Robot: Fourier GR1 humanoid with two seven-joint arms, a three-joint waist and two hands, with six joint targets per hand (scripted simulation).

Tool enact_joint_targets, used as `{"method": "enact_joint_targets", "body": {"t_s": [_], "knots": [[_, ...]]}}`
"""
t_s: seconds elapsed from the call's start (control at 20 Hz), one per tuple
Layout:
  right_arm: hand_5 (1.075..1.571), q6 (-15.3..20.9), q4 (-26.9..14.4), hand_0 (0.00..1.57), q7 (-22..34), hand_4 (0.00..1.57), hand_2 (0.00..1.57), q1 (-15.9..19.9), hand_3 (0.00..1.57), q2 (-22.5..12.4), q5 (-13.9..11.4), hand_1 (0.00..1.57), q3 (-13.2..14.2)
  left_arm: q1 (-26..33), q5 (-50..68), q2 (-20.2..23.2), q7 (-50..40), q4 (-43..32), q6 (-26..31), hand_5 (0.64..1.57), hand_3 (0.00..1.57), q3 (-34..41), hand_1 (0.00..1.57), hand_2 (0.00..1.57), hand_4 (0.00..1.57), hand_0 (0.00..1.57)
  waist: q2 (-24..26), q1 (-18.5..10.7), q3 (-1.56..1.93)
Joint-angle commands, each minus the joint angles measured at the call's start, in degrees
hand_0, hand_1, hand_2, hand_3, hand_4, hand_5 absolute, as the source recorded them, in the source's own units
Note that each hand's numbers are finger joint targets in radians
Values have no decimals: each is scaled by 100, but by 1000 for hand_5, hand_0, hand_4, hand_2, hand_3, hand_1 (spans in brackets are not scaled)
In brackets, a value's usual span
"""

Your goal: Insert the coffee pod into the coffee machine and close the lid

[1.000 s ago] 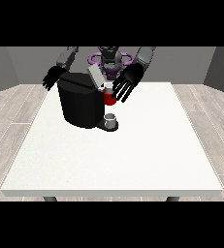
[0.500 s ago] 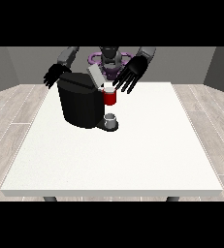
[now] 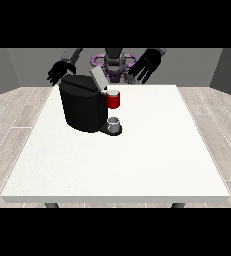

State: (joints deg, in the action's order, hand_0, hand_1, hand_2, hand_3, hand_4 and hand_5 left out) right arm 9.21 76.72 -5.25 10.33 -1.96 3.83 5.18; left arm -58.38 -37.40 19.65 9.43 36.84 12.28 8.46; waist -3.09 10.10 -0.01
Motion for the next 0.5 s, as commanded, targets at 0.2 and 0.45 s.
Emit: {"method": "enact_joint_targets", "body": {"t_s": [0.2,0.45], "knots": [[1571,-221,201,0,-171,433,0,-705,0,-230,-48,0,-11,1314,1401,-1042,519,-38,-107,1571,0,1041,0,0,0,0,1087,-549,-9],[1571,-463,437,0,303,370,0,-366,0,-411,83,0,-60,1653,1678,-1242,503,144,68,1571,0,1102,0,0,0,0,1487,-954,-2]]}}
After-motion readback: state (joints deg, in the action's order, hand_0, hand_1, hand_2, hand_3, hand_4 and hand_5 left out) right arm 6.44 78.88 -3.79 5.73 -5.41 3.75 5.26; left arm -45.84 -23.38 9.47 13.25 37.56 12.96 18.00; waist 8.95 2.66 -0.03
